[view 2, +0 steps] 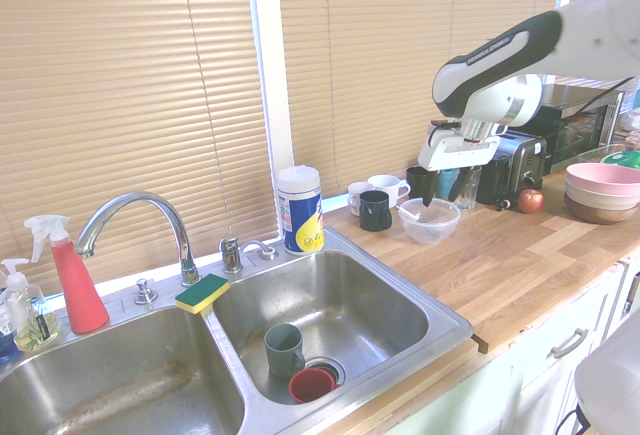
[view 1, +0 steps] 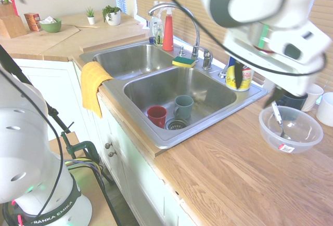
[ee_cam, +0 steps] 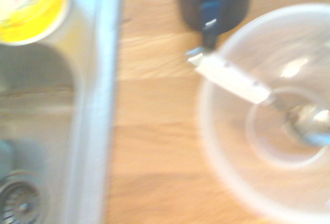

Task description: Put the spoon into the sink

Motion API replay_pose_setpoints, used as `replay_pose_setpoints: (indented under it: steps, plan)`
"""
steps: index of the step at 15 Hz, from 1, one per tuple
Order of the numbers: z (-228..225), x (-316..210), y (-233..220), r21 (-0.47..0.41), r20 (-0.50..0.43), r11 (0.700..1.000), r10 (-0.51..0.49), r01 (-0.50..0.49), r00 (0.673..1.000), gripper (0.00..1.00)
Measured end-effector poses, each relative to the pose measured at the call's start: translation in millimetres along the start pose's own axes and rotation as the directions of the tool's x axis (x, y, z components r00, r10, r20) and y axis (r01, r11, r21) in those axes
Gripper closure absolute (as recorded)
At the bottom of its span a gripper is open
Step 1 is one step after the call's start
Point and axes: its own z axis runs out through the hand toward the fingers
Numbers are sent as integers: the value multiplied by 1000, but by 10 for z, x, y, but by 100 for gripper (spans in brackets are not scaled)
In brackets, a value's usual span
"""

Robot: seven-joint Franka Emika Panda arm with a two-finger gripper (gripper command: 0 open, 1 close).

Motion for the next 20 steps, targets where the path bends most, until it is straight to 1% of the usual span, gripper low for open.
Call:
replay_pose_setpoints:
  steps: [3, 5, 7, 8, 10, 12, 17, 20]
  plan:
    - [148, 379, 208, 9, -11, 998, -62, 62, 998, 0]
    - [174, 494, 223, 0, -12, 992, -129, 129, 992, 0]
    - [257, 561, 220, -7, 11, 977, -213, 213, 977, 0]
    - [335, 591, 224, -3, 21, 966, -258, 258, 966, 0]
    - [555, 655, 252, 26, 42, 933, -359, 358, 932, 0]
    - [709, 733, 275, 58, 39, 901, -432, 429, 901, 0]
    - [783, 809, 307, 115, -34, 841, -528, 528, 848, 0]
    - [918, 788, 222, 130, -45, 821, -556, 556, 830, 0]
